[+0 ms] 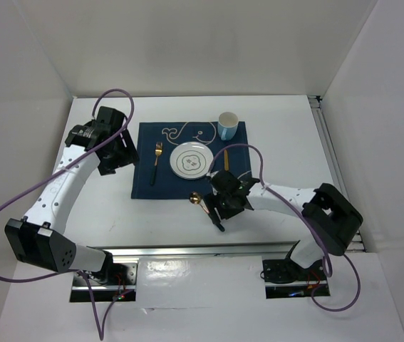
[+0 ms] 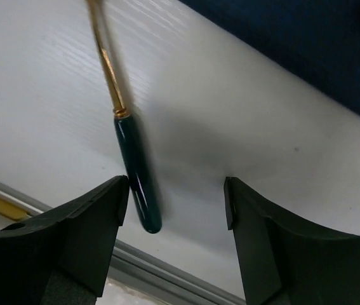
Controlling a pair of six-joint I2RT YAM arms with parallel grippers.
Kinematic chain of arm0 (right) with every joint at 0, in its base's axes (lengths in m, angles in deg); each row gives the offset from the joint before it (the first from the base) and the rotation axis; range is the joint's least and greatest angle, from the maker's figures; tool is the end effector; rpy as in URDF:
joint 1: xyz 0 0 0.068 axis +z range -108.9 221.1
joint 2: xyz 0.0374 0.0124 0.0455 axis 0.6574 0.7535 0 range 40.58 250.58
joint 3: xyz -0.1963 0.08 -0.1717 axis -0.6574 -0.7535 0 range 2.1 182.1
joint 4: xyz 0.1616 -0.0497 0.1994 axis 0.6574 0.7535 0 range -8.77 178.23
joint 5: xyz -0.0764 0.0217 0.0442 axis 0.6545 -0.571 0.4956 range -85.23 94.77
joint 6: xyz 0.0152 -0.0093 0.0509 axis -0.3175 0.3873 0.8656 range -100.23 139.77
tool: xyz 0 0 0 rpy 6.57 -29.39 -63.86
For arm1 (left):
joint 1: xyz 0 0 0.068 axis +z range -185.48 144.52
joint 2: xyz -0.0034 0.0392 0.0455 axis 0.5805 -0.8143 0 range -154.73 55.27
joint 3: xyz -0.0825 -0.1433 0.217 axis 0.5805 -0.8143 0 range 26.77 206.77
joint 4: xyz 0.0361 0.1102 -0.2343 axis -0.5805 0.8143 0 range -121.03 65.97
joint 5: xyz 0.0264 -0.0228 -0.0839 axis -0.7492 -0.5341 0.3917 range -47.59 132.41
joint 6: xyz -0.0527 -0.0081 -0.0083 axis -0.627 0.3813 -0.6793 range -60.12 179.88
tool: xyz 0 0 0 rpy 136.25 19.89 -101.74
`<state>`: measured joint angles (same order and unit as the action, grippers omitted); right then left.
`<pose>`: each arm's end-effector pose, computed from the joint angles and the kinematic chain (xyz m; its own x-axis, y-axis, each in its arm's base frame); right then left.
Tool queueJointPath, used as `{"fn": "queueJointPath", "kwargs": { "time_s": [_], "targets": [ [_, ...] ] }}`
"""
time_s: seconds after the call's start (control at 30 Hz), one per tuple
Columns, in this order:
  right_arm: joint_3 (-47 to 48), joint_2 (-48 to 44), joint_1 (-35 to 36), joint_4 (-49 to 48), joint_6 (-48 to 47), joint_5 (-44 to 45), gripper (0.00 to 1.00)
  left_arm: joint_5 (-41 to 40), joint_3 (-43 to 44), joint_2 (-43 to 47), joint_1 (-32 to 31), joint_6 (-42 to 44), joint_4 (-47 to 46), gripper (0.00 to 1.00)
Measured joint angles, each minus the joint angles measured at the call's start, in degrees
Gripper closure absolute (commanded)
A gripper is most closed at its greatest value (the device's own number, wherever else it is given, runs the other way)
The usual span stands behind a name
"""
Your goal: Set the dinner table for one person
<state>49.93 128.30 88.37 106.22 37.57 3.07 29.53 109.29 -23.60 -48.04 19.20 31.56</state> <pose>0.1909 0.2083 0.1670 -0.8121 -0.4287 -0.3959 -0.5193 0.8404 0.1553 0.2611 -0.0500 0.3549 -0.6990 -0.4953 -0.5159 -0.4695 0.8619 -0.1915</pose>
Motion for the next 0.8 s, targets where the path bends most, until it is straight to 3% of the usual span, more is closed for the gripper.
{"fn": "queueJointPath", "kwargs": {
  "time_s": [0.3,0.37,0.4,0.57,0.8],
  "targets": [
    [-1.2,0.5,2.0,0.1,2.9,3.1,0.33,0.0,-0.4,0.0,0.0,0.0,0.0,0.18],
    [-1.1,0.8,3.3,-0.1,3.4,3.2,0.44,0.0,-0.4,0.0,0.0,0.0,0.0,0.18],
    [-1.0,0.9,3.7,-0.2,3.7,3.3,0.62,0.0,-0.4,0.0,0.0,0.0,0.0,0.18],
    [0.3,2.6,5.2,0.0,6.7,4.4,1.00,0.0,-0.9,0.1,0.0,0.0,-0.2,0.18],
    [1.7,2.3,8.4,3.5,7.6,6.5,1.00,0.0,-1.6,0.2,0.0,0.0,-0.1,0.18]
  ]
}}
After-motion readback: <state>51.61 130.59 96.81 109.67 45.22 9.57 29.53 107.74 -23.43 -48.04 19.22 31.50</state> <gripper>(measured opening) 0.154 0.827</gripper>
